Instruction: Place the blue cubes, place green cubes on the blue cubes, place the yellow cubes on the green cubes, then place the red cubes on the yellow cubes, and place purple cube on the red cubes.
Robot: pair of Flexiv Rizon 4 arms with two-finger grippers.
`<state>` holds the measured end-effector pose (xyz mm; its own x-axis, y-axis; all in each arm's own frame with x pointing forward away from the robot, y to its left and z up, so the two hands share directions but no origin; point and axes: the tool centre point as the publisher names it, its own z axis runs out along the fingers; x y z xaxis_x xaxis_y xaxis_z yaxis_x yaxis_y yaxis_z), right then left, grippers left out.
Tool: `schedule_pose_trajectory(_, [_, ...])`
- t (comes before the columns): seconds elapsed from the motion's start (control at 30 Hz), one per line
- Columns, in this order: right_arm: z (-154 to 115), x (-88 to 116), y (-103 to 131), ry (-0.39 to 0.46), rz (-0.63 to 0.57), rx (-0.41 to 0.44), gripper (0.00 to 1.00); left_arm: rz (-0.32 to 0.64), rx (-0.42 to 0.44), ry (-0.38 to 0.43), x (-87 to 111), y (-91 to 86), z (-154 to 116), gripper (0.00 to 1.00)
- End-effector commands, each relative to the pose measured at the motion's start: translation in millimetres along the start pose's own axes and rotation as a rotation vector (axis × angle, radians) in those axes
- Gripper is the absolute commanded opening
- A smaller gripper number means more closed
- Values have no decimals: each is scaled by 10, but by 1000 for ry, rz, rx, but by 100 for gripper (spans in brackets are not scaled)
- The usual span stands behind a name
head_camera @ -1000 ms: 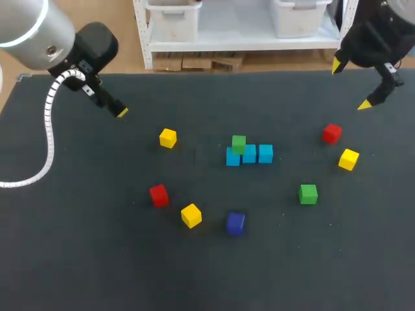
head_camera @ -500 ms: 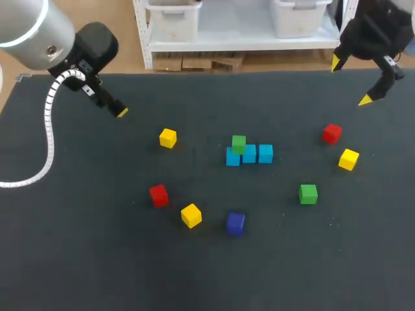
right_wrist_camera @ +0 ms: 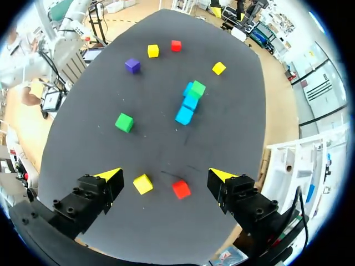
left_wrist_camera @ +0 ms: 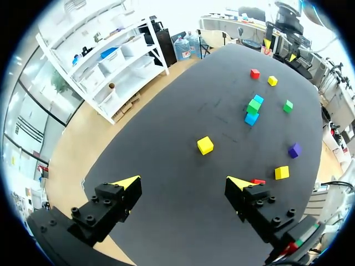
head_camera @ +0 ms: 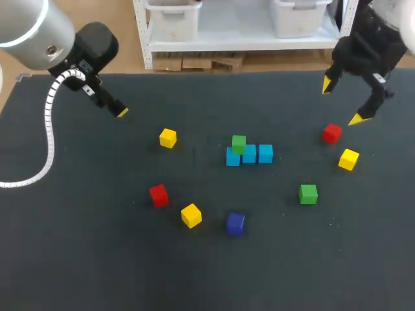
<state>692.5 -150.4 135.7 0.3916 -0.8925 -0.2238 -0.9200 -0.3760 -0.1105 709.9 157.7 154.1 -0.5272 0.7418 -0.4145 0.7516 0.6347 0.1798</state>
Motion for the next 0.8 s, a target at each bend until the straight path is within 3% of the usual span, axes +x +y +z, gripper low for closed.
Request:
schedule_pose_trajectory(0.03, [5, -104, 122, 26, 34, -15, 100, 2, 4, 0, -3, 17, 6, 100])
schedule_pose_trajectory(0.4, [312, -320, 528, 47, 132, -158, 100, 2, 4, 0, -3, 17, 6, 100])
schedule_pose_trajectory(0.53, [359, -468, 671, 30, -20, -137, 100, 2, 4, 0, -3, 17, 6, 100])
schedule_pose_trajectory(0.8, [390, -564, 949, 54, -154, -213, 100, 2, 4, 0, -3, 17, 6, 100])
